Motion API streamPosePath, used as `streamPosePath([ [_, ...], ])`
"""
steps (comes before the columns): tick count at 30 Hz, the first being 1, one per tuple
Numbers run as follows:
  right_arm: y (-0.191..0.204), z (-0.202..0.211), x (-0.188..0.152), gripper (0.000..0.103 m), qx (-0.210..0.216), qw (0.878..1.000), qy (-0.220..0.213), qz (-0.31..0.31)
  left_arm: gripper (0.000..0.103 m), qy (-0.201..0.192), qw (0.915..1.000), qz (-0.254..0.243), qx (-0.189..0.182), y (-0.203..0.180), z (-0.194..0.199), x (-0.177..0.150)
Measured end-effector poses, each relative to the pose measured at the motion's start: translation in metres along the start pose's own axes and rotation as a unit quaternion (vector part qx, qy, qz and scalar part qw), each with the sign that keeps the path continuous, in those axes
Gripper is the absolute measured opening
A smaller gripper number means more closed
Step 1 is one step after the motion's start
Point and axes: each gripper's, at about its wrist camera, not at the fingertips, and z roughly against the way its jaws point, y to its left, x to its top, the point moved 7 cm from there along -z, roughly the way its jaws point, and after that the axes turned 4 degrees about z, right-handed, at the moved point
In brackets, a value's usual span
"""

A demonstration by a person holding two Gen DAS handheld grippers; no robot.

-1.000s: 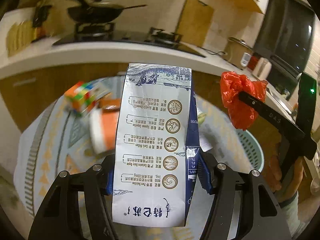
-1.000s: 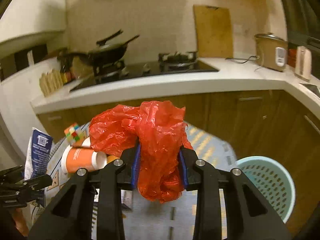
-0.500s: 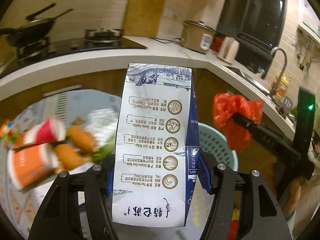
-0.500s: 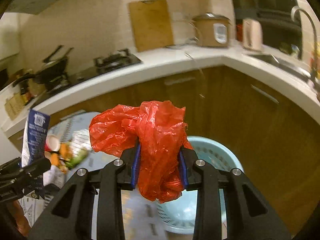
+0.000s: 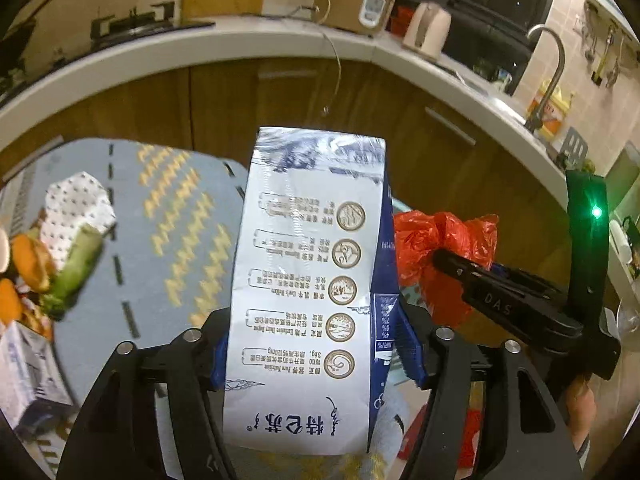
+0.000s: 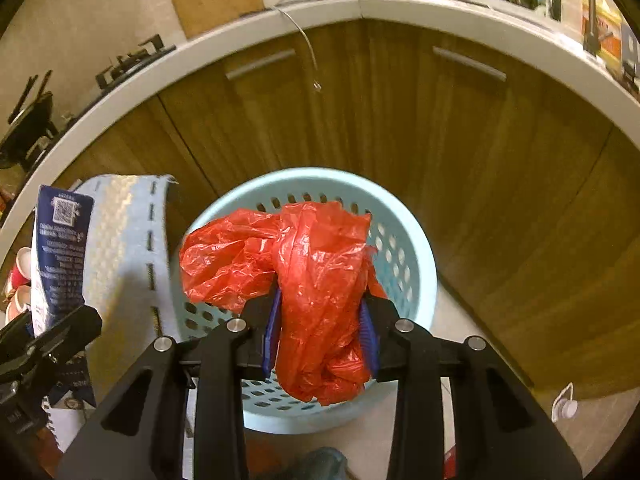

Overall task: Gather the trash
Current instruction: 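Carry the red bag to the blue basket and open the right tool, then grasp the green vegetable with the right tool while the left tool holds the carton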

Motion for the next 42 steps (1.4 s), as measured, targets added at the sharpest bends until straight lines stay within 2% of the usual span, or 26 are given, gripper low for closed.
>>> streamPosePath([
  [2,-0.003,-0.003,-0.005,0.037,0.003,1.0,0.008,-0.003,0.079,-0.001,1.0,0.001,0.001,0.0,-0.001,-0.002],
  [3,-0.005,-0.003,-0.006,0.046,0.002,1.0,0.01,-0.004,0.08,-0.003,1.0,-0.001,0.002,0.001,0.0,-0.002],
  [5,-0.005,-0.002,-0.007,0.055,0.0,1.0,0.007,-0.006,0.084,-0.008,1.0,-0.001,0.001,0.004,0.004,-0.002],
  [14,0.017,0.014,0.007,0.055,0.004,1.0,-0.021,0.011,0.084,-0.042,0.9991,0.011,0.003,0.021,0.037,-0.001],
  [18,0.041,0.029,0.012,0.055,0.015,0.998,-0.042,0.034,0.084,-0.06,0.9978,0.028,0.002,0.035,0.057,0.0],
  [24,0.085,0.045,0.013,0.055,0.044,0.995,-0.065,0.067,0.084,-0.092,0.9944,0.046,0.023,0.062,0.093,-0.002],
  [30,0.15,0.045,-0.002,0.055,0.089,0.987,-0.068,0.118,0.084,-0.123,0.9861,0.079,0.079,0.115,0.135,-0.02],
  [34,0.19,0.038,-0.018,0.055,0.109,0.981,-0.066,0.147,0.084,-0.14,0.9737,0.115,0.139,0.164,0.165,-0.042],
  [35,0.199,0.036,-0.021,0.052,0.113,0.98,-0.065,0.152,0.084,-0.142,0.9705,0.125,0.149,0.176,0.171,-0.048],
  [36,0.205,0.034,-0.023,0.042,0.115,0.979,-0.064,0.155,0.084,-0.142,0.9687,0.133,0.154,0.185,0.175,-0.052],
  [38,0.221,0.029,-0.028,0.028,0.128,0.976,-0.055,0.165,0.084,-0.137,0.9635,0.155,0.169,0.21,0.181,-0.063],
  [40,0.232,0.025,-0.031,0.024,0.129,0.975,-0.053,0.172,0.084,-0.133,0.9605,0.171,0.175,0.227,0.181,-0.07],
  [42,0.24,0.023,-0.035,0.024,0.131,0.973,-0.053,0.181,0.084,-0.123,0.96,0.182,0.174,0.239,0.179,-0.076],
])
